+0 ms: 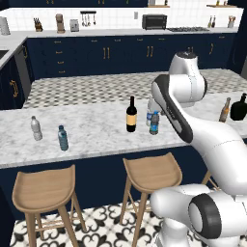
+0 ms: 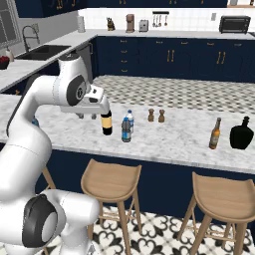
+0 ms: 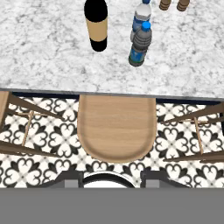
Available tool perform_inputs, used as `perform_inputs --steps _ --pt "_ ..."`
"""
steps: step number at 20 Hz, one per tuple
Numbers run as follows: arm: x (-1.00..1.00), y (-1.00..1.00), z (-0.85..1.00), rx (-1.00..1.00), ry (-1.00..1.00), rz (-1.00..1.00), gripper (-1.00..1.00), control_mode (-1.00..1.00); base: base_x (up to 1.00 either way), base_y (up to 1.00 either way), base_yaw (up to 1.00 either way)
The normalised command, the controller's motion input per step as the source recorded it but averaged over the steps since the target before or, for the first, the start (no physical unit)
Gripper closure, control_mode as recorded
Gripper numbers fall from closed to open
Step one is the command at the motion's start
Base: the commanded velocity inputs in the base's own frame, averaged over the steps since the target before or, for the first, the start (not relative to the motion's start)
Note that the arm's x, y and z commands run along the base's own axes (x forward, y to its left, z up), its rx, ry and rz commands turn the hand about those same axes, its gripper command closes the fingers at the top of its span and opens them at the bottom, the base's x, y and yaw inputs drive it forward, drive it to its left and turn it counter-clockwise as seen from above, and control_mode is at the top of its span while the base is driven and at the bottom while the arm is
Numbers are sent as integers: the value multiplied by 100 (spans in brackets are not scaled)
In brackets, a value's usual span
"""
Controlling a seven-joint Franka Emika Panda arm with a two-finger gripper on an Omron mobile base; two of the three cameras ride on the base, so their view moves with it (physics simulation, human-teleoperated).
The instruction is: Move the plastic bottles in the middle to the plastics group, and the glass bottles in the middle to the glass group.
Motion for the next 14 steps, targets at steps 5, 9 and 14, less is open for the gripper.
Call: perform_inputs --steps 5,9,14 --pt "0 0 0 0 0 0 -100 -100 0 0 0" --pt "0 0 0 0 0 0 -100 -100 0 0 0" --pt "-1 -11 -7 0 -2 0 -100 -100 0 0 0"
